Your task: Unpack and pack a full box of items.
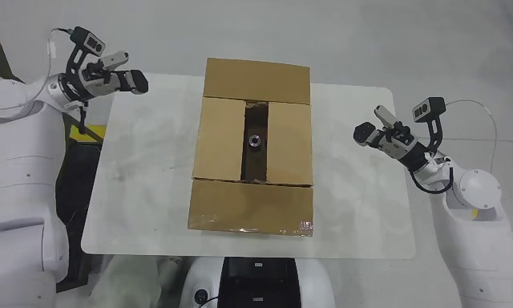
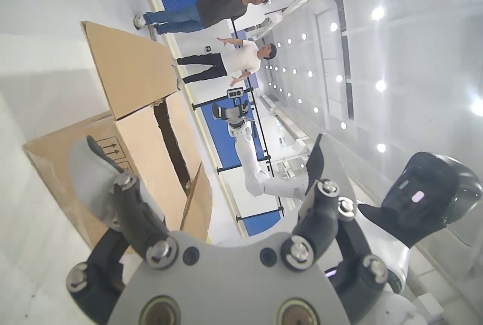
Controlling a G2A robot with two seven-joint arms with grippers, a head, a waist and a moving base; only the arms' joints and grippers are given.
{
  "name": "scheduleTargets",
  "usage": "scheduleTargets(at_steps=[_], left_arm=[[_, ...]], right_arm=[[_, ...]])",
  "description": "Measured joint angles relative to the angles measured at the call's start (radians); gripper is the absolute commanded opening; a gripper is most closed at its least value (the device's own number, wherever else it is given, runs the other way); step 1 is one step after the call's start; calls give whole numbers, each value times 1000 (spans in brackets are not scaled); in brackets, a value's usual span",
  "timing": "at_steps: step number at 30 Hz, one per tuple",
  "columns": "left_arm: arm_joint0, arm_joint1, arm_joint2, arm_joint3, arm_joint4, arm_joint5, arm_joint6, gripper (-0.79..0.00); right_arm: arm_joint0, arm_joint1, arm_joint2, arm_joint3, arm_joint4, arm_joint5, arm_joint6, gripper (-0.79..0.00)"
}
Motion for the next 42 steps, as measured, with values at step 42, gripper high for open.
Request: scheduleTargets(at_steps=[42], left_arm=[[-34, 50, 31, 32, -14, 7, -6, 0]], right_arm=[[77, -12, -200, -134, -119, 195, -29, 0]])
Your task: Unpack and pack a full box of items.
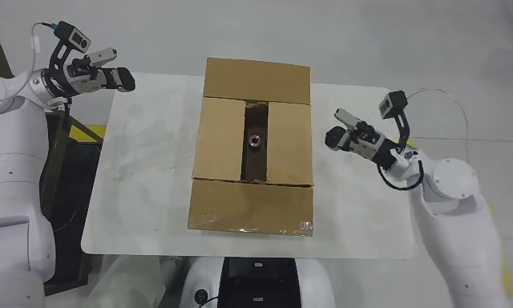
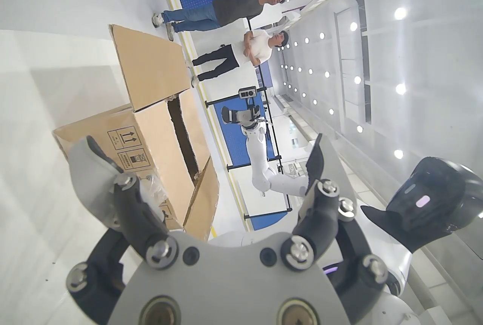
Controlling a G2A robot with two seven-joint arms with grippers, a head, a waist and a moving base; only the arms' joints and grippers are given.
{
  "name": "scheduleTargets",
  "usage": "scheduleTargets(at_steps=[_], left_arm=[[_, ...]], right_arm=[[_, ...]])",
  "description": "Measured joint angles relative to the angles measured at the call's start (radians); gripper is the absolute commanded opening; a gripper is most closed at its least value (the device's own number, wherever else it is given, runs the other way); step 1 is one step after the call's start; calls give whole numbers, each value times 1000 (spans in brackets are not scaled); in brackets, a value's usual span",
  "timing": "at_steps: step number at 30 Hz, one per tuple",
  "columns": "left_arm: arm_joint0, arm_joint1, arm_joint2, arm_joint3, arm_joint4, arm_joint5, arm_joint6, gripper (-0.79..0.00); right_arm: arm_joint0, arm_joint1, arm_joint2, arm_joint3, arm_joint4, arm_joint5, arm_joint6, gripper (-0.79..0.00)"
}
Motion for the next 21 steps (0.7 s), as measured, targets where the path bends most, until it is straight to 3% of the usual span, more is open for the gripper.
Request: scheduleTargets(at_steps=[8, 14, 21], left_arm=[[0, 0, 0, 0, 0, 0, 0, 0], [0, 0, 0, 0, 0, 0, 0, 0], [0, 0, 0, 0, 0, 0, 0, 0]], right_arm=[[83, -31, -233, 9, -96, 69, -78, 0], [142, -51, -327, 46, -117, 74, -117, 0], [175, -62, -361, 81, -58, 86, -74, 0]])
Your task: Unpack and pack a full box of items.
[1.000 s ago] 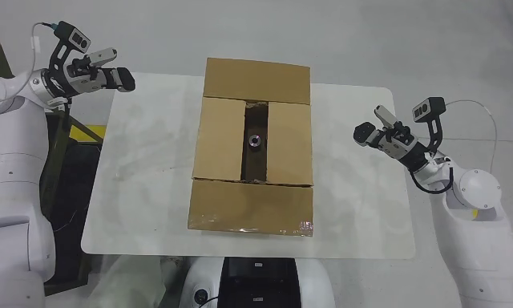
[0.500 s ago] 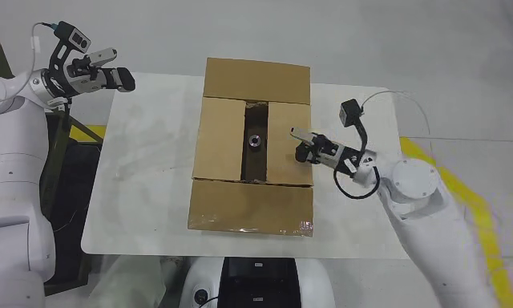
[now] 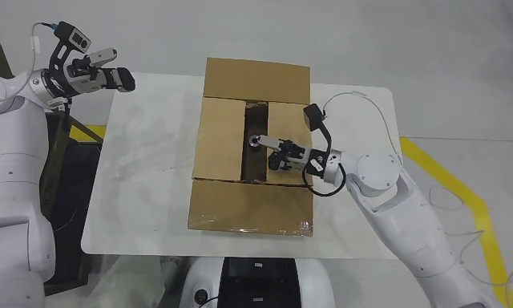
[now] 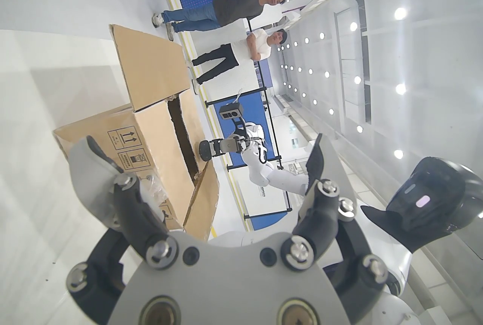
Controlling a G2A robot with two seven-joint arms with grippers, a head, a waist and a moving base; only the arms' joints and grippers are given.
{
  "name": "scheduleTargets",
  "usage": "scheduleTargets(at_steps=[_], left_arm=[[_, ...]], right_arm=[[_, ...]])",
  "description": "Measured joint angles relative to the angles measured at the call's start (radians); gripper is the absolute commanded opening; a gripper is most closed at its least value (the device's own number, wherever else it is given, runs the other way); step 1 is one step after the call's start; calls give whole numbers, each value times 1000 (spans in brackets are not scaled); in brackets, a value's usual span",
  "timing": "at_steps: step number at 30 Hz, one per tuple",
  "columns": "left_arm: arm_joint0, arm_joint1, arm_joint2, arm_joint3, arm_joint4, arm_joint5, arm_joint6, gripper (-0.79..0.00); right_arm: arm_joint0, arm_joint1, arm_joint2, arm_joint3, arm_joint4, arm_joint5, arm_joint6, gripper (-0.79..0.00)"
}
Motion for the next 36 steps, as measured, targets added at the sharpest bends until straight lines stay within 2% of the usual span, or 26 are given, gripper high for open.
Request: scheduleTargets(at_steps=[27, 31, 36], left_arm=[[0, 0, 0, 0, 0, 0, 0, 0], [0, 0, 0, 0, 0, 0, 0, 0], [0, 0, 0, 0, 0, 0, 0, 0]], right_arm=[[-2, 0, -1, -1, -5, 0, -4, 0], [15, -10, -41, 4, -20, 23, -20, 0], [92, -36, -128, 48, -38, 39, -26, 0]])
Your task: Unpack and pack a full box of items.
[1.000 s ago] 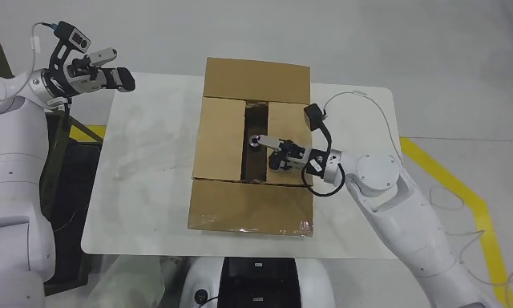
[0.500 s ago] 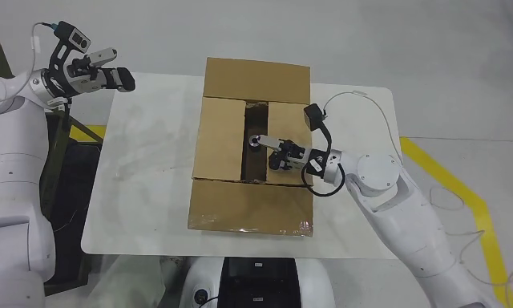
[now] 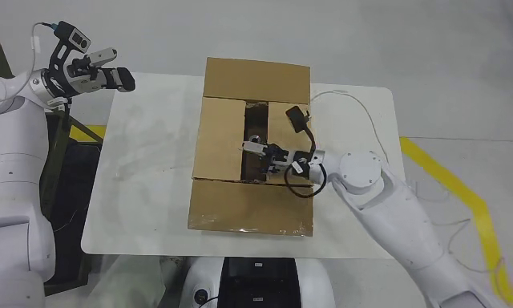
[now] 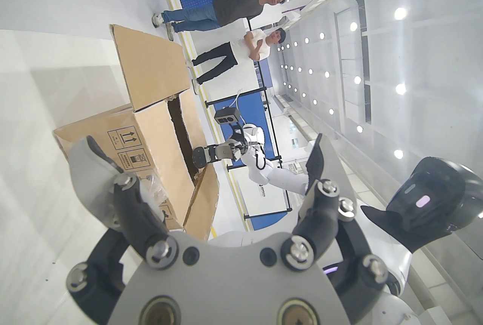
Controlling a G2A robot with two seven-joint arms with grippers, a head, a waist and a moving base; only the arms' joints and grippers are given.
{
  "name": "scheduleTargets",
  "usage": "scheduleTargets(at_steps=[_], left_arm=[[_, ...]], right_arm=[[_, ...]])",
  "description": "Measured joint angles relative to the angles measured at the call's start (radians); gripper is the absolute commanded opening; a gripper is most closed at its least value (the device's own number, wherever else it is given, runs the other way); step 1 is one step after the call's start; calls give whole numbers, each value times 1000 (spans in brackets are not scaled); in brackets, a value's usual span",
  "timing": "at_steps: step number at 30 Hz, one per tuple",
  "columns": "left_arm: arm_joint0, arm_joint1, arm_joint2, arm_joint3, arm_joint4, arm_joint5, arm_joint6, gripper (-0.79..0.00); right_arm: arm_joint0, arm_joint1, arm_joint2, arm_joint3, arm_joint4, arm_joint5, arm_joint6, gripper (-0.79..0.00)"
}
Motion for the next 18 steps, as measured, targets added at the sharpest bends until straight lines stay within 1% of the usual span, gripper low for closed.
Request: scheduleTargets(at_steps=[6, 14, 18], left_arm=[[0, 0, 0, 0, 0, 0, 0, 0], [0, 0, 0, 0, 0, 0, 0, 0], [0, 0, 0, 0, 0, 0, 0, 0]], right_arm=[[34, -23, -45, 51, 16, -46, -35, 0], [87, -57, -122, 129, 40, -60, -9, 0], [104, -72, -141, 156, 71, -76, -2, 0]])
